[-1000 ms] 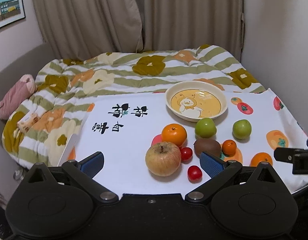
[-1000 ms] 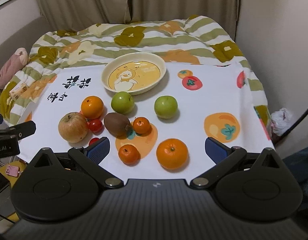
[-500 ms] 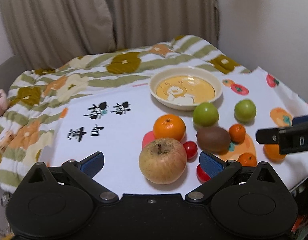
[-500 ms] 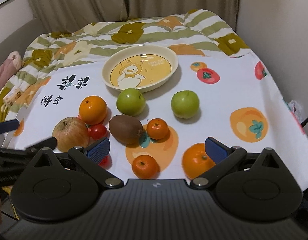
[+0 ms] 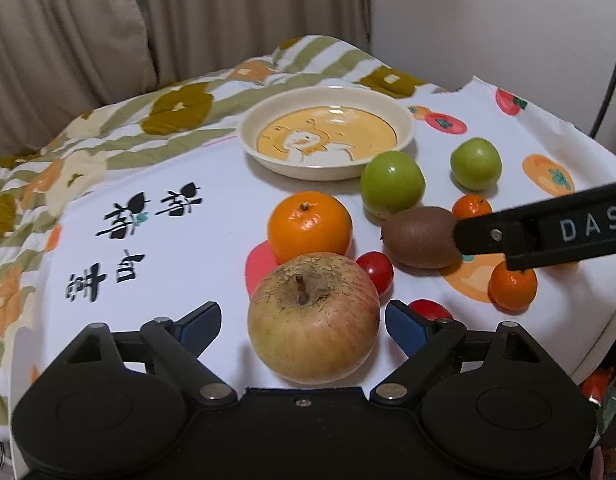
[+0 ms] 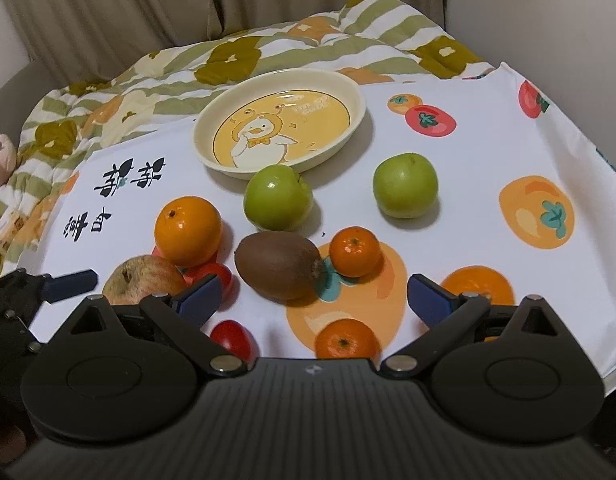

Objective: Organize fruits
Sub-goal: 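Grasp the large yellow-red apple with the left tool while the right tool approaches the kiwi, then close the right tool around the brown kiwi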

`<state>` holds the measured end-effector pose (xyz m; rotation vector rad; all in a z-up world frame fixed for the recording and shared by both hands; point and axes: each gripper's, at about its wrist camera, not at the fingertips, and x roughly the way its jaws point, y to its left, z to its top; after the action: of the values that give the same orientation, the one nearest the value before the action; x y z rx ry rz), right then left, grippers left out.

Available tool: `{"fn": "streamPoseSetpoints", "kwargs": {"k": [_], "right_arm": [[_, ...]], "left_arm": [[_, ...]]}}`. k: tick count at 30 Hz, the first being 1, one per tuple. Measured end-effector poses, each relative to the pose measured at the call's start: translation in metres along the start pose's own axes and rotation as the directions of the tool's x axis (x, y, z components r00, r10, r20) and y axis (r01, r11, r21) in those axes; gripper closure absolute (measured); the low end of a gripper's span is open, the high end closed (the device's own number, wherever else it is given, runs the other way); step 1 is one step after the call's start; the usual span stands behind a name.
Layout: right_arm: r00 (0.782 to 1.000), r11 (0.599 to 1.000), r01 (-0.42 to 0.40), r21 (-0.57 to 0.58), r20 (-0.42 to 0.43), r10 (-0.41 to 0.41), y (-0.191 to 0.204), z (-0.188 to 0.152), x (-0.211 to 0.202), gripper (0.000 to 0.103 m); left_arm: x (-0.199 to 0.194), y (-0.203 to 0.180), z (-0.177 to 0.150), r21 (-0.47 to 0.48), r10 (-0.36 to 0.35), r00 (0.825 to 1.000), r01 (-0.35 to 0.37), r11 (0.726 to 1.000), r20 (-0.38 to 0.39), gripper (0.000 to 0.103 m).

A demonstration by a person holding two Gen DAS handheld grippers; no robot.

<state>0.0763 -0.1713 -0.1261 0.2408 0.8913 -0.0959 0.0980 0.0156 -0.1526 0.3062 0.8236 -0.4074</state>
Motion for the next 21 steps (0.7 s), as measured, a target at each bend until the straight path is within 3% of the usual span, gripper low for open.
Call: {"fn": "streamPoseSetpoints", "kwargs": {"k": [10,21], "right_arm": [[1.0,0.998,0.016,0.064,-0.014,-0.015,0.01,0.007,0.021,0.0],[0.998,0.994,0.035,0.102,-0.062,-0.029,0.019,0.009,0.045,0.0]], "left_arm": [[0.019,0.009,0.005,0.008,-0.101,0.994,0.101,0.995,-0.047,0.025],[0.021,0.016,0.004,0.006,-0.152,0.987,0.152,0.988,-0.044,0.025]]}}
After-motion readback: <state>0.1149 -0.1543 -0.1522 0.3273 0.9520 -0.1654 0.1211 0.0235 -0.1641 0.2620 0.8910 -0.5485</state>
